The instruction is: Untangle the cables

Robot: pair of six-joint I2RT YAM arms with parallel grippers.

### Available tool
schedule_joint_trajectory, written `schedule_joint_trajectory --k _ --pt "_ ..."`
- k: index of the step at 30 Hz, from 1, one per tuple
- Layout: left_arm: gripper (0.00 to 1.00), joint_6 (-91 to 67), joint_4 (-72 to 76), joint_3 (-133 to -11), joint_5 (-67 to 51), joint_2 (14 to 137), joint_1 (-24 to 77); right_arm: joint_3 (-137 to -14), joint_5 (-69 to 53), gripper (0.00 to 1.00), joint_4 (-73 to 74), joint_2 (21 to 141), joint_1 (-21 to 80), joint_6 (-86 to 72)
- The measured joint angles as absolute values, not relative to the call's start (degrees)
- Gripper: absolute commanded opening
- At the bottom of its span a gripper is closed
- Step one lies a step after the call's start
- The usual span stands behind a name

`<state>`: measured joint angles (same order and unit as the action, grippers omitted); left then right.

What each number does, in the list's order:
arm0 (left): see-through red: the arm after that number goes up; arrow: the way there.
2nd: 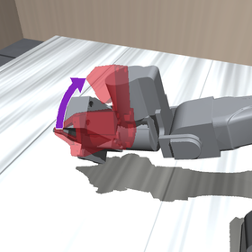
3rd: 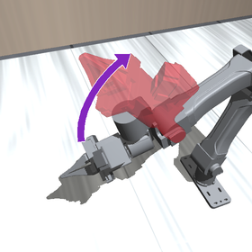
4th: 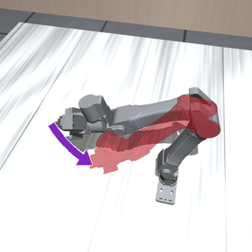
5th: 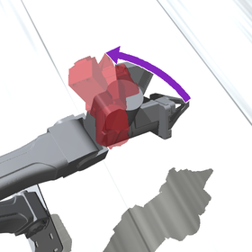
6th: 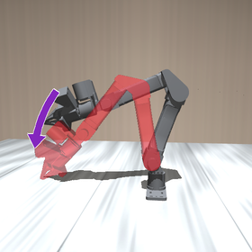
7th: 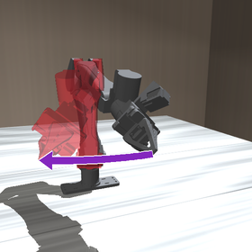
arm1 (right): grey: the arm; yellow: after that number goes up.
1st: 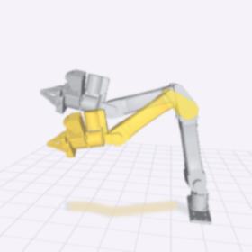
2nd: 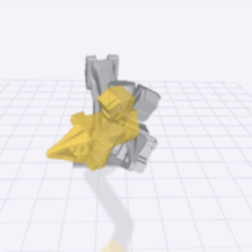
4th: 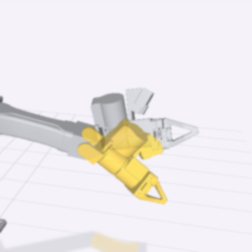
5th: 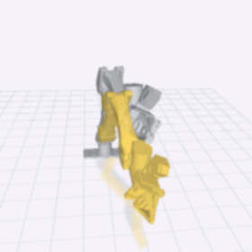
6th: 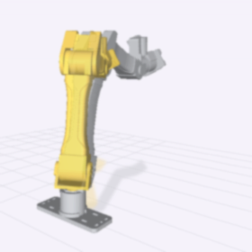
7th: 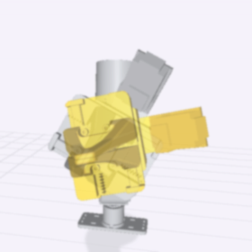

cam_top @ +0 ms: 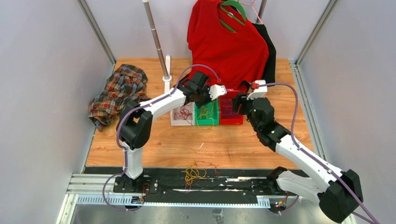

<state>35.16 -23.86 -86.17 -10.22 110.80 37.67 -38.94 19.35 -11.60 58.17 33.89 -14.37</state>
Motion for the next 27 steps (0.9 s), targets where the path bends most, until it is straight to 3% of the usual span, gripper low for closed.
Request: schedule_joint_trajectory --k 3,4,8,10,20,27 --pt "0.72 33.5 -24.9 -87.5 -11.9 111.4 37.2 -40.0 17.7 0.63 -9.9 55.5 33.9 -14.4" --pt "0.80 32.9 -25.3 -87.9 -13.1 111.5 36.9 -40.1 17.1 0.65 -9.4 54.9 33.9 -14.5" --pt "0.94 29.1 -27.6 -90.4 -19.2 111.6 34.6 -41.0 14.4 0.71 -5.3 53.2 33.9 -14.8" --pt "0.98 28.4 -28.0 -90.8 -21.1 111.3 33.4 -41.7 13.5 0.71 -3.3 52.9 33.9 -14.7" --pt "0.98 25.3 -39.0 -96.0 -29.2 100.1 26.1 -44.8 1.3 0.72 1.3 54.2 35.2 -8.9" --pt "0.98 26.3 -43.4 -85.7 -30.5 77.3 22.1 -43.6 -1.0 0.73 2.5 59.6 54.1 -2.1"
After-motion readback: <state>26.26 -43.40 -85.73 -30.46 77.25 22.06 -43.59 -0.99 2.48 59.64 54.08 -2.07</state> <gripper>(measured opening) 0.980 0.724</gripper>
